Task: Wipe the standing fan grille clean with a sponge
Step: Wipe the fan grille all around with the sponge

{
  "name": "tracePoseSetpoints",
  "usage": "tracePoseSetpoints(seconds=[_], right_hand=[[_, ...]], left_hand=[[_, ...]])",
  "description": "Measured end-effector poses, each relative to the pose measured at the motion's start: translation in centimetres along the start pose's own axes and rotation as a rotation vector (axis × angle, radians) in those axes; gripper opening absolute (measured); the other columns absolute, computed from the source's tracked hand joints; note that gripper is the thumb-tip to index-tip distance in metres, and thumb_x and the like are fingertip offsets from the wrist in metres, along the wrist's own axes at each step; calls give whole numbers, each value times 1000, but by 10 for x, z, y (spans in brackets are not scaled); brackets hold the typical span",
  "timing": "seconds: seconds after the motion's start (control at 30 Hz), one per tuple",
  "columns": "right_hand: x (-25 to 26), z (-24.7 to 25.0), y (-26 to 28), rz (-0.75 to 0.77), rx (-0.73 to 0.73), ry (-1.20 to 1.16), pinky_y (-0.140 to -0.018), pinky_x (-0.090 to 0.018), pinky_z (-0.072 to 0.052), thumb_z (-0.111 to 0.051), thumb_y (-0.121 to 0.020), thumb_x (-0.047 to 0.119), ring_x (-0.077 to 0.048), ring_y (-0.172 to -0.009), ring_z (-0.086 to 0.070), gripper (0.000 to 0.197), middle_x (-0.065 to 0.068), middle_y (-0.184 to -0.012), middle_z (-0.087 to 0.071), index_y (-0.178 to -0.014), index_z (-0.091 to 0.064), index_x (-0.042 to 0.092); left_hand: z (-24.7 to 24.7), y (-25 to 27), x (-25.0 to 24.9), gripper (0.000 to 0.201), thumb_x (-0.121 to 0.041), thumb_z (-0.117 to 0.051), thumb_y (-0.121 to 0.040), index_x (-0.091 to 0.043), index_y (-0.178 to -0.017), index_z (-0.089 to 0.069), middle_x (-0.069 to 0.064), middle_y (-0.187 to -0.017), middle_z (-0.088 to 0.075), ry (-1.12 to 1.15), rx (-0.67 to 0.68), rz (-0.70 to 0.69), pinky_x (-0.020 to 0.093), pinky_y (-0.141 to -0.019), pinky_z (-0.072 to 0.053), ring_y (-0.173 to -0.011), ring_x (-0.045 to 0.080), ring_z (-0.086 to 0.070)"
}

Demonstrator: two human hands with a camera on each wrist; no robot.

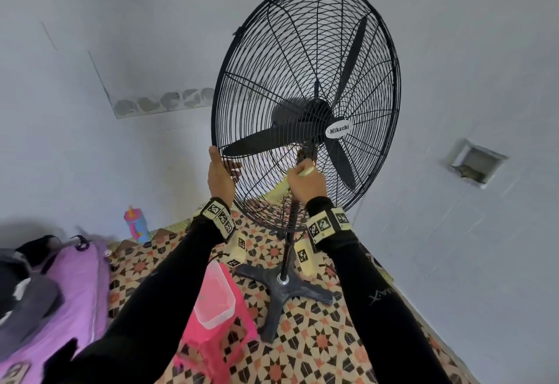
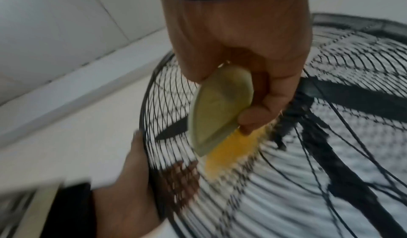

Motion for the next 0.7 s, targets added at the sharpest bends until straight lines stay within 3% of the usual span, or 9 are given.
tracePoseSetpoints(seconds=[0.07,0.13,0.2,0.33,0.4,0.47,0.53,0.6,0.7], right_hand=[[19,14,-8,1,-30,-118,-58,-27,-59,-59,-98,20,-18,-68,-64,10,-2,-81,-65,-92,-53,16],[44,34,-14,81,-170,-190,-50,-20,-54,-57,-99,19,-13,-60,-60,10,1,-75,-63,-92,-53,14],[53,41,-21,123,-229,-211,-45,-20,-46,-56,-100,19,-14,-59,-58,9,0,-76,-63,-94,-53,13],[28,26,-27,33,-137,-31,-59,-27,-53,-57,-98,24,-23,-71,-66,10,-3,-81,-65,-90,-52,18],[10,22,-23,2,-92,93,-60,-25,-52,-58,-95,22,-25,-76,-67,8,-4,-81,-66,-94,-55,15],[9,26,-23,38,-95,105,-63,-30,-56,-59,-94,22,-26,-76,-68,8,-6,-81,-68,-92,-55,15],[25,34,-25,82,-116,65,-59,-29,-54,-57,-97,22,-21,-72,-67,9,-1,-78,-66,-93,-54,15],[43,42,-27,100,-168,-34,-49,-19,-49,-56,-99,19,-14,-63,-61,8,3,-74,-63,-96,-55,12],[40,37,-28,26,-178,-62,-55,-20,-45,-55,-98,20,-16,-67,-59,9,1,-77,-61,-98,-57,11]], left_hand=[[-1,-6,7,100,-96,-10,-84,-27,-123,-70,3,-112,-77,12,3,11,54,-109,-48,-106,27,-72],[-1,-17,24,107,-102,-13,-77,-27,-133,-65,9,-127,-72,24,-14,57,60,-113,-45,-119,35,-67],[-1,-20,29,104,-102,-14,-78,-28,-130,-65,9,-124,-73,-4,-12,66,59,-110,-47,-116,35,-68],[2,-16,22,100,-101,-13,-79,-31,-123,-69,5,-118,-75,-2,-13,61,56,-110,-47,-112,30,-69],[1,-14,18,98,-101,-13,-79,-31,-119,-69,2,-117,-76,7,4,51,49,-109,-48,-110,25,-71],[1,-8,8,94,-100,-14,-79,-32,-112,-69,-1,-112,-76,3,1,45,39,-103,-48,-104,20,-71],[0,2,-3,81,-93,-16,-88,-33,-104,-68,-5,-102,-75,3,-6,17,35,-96,-46,-95,15,-71],[0,3,-6,64,-85,-16,-94,-42,-98,-63,-13,-97,-72,-7,-9,-15,32,-96,-43,-92,7,-68],[1,-5,6,89,-95,-13,-86,-33,-115,-69,-3,-110,-76,2,4,11,42,-107,-48,-104,18,-72]])
Point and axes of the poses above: each hand's wrist, its own y-axis away from the middle knuckle, its own z-axis out of the back of the hand, x = y × z, the point moved 8 cm from there along -y, towards the middle knuckle
